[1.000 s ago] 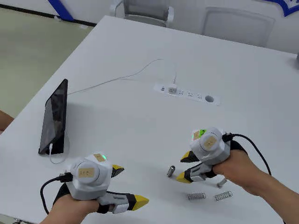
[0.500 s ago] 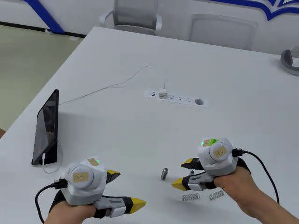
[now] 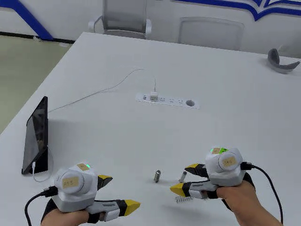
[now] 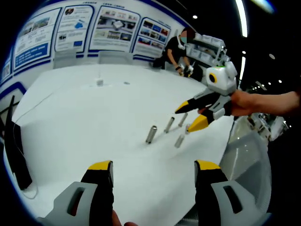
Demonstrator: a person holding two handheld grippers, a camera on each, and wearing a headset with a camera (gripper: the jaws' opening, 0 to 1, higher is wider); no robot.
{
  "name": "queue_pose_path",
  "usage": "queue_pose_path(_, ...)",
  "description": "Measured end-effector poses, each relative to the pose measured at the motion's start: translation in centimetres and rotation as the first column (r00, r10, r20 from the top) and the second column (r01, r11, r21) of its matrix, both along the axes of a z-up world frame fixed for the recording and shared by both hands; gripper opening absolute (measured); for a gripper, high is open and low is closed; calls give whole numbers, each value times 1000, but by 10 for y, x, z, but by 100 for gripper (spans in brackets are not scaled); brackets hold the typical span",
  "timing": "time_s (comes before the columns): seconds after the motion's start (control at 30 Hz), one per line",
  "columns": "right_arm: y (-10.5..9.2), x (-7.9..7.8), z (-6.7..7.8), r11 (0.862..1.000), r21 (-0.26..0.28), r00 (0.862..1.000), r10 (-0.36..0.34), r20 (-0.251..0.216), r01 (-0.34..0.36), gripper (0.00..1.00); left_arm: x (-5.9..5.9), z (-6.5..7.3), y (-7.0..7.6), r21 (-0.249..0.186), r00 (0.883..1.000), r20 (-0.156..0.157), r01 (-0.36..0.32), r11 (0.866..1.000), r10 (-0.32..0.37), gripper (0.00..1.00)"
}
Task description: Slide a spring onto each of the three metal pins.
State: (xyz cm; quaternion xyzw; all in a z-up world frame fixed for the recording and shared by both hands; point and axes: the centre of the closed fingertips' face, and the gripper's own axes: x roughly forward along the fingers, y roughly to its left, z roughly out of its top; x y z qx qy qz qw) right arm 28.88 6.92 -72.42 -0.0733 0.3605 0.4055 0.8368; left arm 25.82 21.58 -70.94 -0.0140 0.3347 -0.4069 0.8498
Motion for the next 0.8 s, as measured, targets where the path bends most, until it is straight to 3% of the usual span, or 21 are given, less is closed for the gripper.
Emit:
queue_pose_path(0.57, -43, -31, -3, 989, 41, 989, -145, -17, 145, 67, -2, -3, -18, 9, 999, -10, 33, 999, -33, 72)
queue_pose_path(0.8, -60, -42, -3, 974, 66, 976, -217, -23, 218, 71, -5, -5, -25, 15, 998, -16, 56, 998, -56, 72)
